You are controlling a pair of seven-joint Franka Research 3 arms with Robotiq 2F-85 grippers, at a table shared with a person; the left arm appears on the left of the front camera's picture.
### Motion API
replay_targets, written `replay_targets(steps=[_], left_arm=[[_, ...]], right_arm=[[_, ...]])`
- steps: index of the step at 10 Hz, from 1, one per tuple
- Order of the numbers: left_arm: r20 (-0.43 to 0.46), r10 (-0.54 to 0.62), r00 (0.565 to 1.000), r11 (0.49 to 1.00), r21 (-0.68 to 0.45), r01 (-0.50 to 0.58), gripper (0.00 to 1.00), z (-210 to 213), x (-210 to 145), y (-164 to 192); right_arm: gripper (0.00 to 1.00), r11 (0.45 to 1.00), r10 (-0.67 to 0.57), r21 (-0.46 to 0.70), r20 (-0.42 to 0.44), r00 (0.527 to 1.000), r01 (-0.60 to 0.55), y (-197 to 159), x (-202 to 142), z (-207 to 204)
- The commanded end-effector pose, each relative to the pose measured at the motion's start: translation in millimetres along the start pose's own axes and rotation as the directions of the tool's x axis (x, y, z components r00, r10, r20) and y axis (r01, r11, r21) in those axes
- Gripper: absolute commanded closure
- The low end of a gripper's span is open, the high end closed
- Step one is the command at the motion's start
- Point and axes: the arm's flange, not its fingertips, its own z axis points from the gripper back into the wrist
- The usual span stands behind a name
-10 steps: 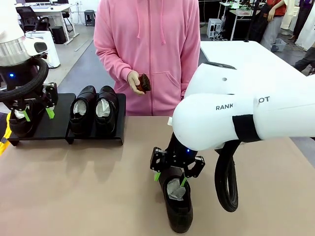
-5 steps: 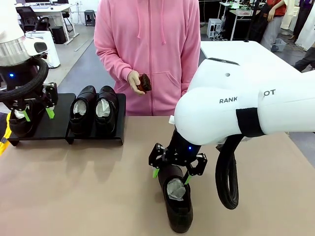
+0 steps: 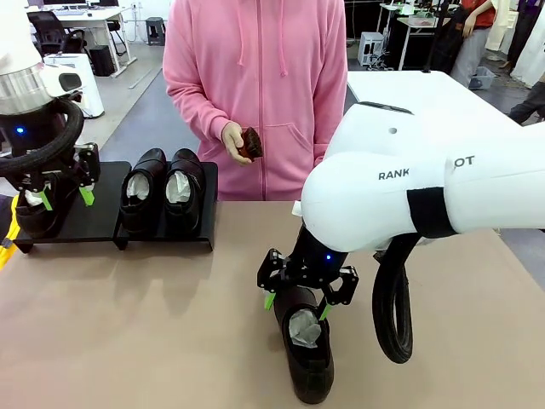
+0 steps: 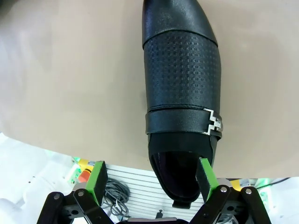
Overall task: Organize the shoes by placing them on the stand.
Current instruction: Place the Shoe from the middle of the table onto the Shoes Stand.
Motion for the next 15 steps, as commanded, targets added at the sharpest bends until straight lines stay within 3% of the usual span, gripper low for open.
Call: replay_targets(steps=[1,3,4,6,8,10,11,12,13,14,15], left_arm=[[0.008,0.002,1.0,1.0,-0.006,-0.002,0.39,0.8,-0.5,0.8],[0.008,0.002,1.0,1.0,-0.006,-0.002,0.39,0.8,-0.5,0.8],[0.0,0.0,1.0,1.0,0.0,0.0,0.39,0.0,0.0,0.0],[-0.023,-0.086,0.996,0.996,-0.011,0.086,0.39,-16.8,-33.5,-38.3],[0.016,-0.085,0.996,0.996,-0.012,0.085,0.39,-14.2,-78.8,-72.2],[-0.074,0.129,0.989,0.986,-0.099,-0.136,0.39,-12.8,-117.7,-95.2],[-0.102,0.184,0.978,0.975,-0.103,-0.195,0.39,-18.4,-135.0,-105.2],[-0.117,0.201,0.973,0.97,-0.113,-0.214,0.39,-26.4,-150.6,-111.6],[-0.152,0.216,0.964,0.966,-0.112,-0.234,0.39,-37.2,-165.7,-118.8],[-0.134,0.209,0.969,0.969,-0.108,-0.224,0.39,-41.1,-172.6,-122.1],[0.029,0.119,0.992,0.988,-0.105,-0.116,0.39,-30.0,-163.0,-114.6]], right_arm=[[0.0,1.0,0.0,0.002,0.016,1.0,0.0,1.3,0.0,-1.6],[0.0,1.0,0.0,0.0,0.0,1.0,0.0,0.0,0.0,0.0],[0.0,1.0,0.021,-0.008,0.058,0.998,-0.021,-17.9,-0.1,23.7],[0.0,0.993,-0.091,-0.052,0.229,0.969,0.106,-64.8,11.4,84.8],[0.0,0.961,-0.237,-0.055,0.35,0.906,0.273,-120.1,28.5,134.3],[0.0,0.911,-0.366,-0.043,0.373,0.853,0.41,-159.4,45.1,149.0],[0.0,0.882,-0.426,-0.04,0.358,0.831,0.469,-171.4,53.4,146.3],[0.0,0.944,-0.294,-0.028,0.376,0.879,0.328,-163.0,41.7,162.3],[0.0,0.944,-0.294,-0.028,0.376,0.879,0.328,-163.0,41.7,162.3],[0.0,0.944,-0.294,-0.028,0.376,0.879,0.328,-163.0,41.7,162.3],[0.0,0.944,-0.294,-0.028,0.376,0.879,0.328,-163.0,41.7,162.3]])
